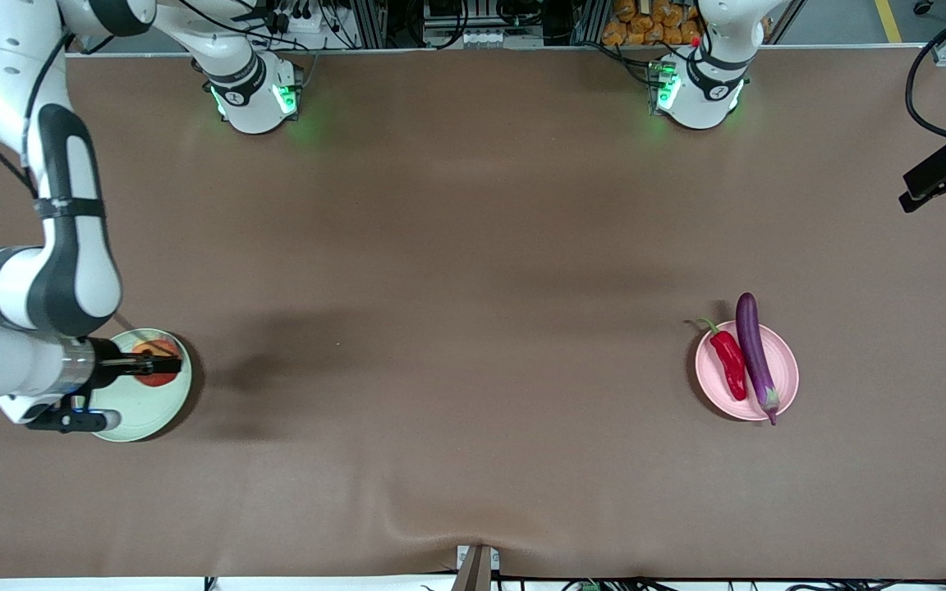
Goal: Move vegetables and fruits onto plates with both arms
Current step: 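Carry the apple to the green plate and lower it with the right gripper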
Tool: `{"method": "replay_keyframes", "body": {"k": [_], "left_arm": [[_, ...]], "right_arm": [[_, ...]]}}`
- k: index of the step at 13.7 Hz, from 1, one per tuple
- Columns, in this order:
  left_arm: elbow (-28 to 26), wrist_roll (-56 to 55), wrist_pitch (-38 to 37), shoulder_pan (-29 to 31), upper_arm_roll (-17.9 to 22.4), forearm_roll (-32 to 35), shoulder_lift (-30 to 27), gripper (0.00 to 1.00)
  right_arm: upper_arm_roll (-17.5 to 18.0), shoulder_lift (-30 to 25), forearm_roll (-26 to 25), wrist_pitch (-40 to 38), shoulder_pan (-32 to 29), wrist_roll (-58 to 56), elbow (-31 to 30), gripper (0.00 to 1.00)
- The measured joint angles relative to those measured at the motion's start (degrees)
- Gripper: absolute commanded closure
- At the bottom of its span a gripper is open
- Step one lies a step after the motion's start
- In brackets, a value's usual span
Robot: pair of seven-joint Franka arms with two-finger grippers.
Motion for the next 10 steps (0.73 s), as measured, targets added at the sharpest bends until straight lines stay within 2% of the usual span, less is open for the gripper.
{"method": "replay_keyframes", "body": {"k": [2,3,6,8,10], "left_arm": [[-0.03,0.04,0.64,-2.11,0.79,0.0,0.01,0.0],[-0.04,0.04,0.84,-5.98,3.7,0.0,-0.01,0.0],[-0.06,0.08,0.87,-22.01,18.94,0.0,-0.13,0.0],[-0.78,0.48,0.7,-25.79,23.43,-0.01,-0.59,0.0],[-3.72,1.08,0.63,-29.47,27.83,-0.09,-2.66,0.0]], "right_arm": [[-0.06,1.44,0.01,2.77,-1.78,-7.08,-0.42,1.0],[-0.09,2.47,0.06,4.18,-2.86,-11.33,-0.56,1.0],[-0.1,5.42,0.17,7.21,-5.08,-18.16,-0.8,1.0],[0.0,6.59,0.39,8.15,-5.13,-23.07,-0.83,1.0],[-0.09,7.95,2.92,11.48,-5.34,-31.04,-0.88,1.0]]}}
